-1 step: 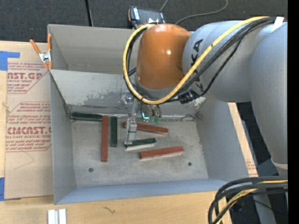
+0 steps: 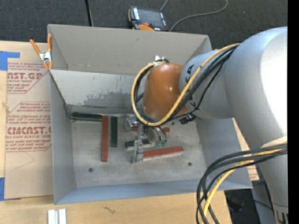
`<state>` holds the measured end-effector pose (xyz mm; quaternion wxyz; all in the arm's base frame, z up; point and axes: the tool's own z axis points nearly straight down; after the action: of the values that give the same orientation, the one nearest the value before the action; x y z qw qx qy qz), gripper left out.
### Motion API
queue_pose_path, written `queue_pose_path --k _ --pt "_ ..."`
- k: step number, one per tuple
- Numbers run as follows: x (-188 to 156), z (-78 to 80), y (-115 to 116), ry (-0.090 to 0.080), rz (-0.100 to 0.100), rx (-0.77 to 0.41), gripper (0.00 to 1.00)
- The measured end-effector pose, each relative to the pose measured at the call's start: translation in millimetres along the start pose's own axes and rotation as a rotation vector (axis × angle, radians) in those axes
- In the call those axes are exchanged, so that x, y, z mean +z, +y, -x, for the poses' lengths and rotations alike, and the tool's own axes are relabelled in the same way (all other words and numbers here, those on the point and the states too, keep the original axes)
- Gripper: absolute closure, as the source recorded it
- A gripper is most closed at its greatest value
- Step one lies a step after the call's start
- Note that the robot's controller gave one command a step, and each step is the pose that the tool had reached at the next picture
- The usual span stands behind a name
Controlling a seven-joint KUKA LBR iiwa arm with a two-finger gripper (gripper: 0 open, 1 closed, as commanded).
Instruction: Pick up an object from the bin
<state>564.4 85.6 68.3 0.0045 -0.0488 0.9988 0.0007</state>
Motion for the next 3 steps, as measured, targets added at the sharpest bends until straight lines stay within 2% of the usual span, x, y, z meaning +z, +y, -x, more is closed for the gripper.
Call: queue_pose_path --k 1,2,3 --pt "-4.6 1.9 1.8 -0.003 0.002 -0.001 1.00" --pt "-153.8 -37.3 13.6 0.000 0.000 -0.052 1.00" --pt "-149.0 -38.2 13.7 0.007 0.000 -0.052 0.00"
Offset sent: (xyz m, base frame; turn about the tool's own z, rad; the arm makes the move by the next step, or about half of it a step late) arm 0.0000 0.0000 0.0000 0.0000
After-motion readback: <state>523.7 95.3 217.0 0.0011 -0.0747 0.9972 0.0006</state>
